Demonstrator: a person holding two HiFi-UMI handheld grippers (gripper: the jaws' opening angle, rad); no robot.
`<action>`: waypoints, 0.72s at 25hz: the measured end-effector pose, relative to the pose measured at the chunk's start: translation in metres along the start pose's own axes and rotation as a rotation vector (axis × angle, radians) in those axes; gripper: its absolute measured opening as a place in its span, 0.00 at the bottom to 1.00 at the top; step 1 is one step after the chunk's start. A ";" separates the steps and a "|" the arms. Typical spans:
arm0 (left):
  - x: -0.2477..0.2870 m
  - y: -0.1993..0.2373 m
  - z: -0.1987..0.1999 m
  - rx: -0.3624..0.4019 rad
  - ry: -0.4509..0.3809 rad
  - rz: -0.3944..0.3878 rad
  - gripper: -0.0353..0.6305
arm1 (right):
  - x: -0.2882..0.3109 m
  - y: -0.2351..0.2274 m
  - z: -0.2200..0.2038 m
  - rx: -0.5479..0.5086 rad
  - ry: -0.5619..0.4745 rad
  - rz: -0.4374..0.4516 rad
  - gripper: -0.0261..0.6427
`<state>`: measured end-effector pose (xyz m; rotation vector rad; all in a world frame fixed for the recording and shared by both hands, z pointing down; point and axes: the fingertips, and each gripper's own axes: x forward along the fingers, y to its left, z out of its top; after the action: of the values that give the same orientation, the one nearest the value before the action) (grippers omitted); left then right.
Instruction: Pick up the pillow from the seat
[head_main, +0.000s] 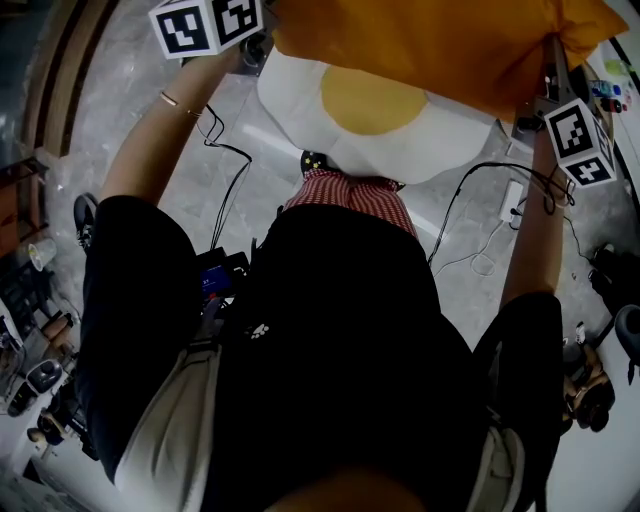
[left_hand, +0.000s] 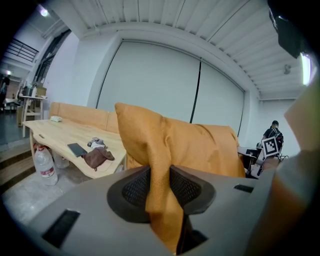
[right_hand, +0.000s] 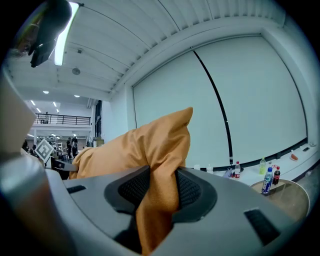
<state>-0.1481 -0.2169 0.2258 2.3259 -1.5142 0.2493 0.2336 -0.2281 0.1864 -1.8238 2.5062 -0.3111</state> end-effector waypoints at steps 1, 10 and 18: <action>0.001 -0.001 0.005 0.004 -0.006 0.001 0.23 | 0.000 -0.001 0.004 0.001 -0.007 0.000 0.27; -0.004 -0.010 0.030 0.019 -0.040 0.000 0.23 | -0.006 -0.002 0.028 0.023 -0.056 0.016 0.27; -0.010 -0.018 0.049 0.033 -0.075 0.000 0.23 | -0.018 0.002 0.052 0.030 -0.120 0.038 0.27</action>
<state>-0.1380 -0.2201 0.1738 2.3856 -1.5573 0.1899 0.2443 -0.2183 0.1333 -1.7269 2.4393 -0.2293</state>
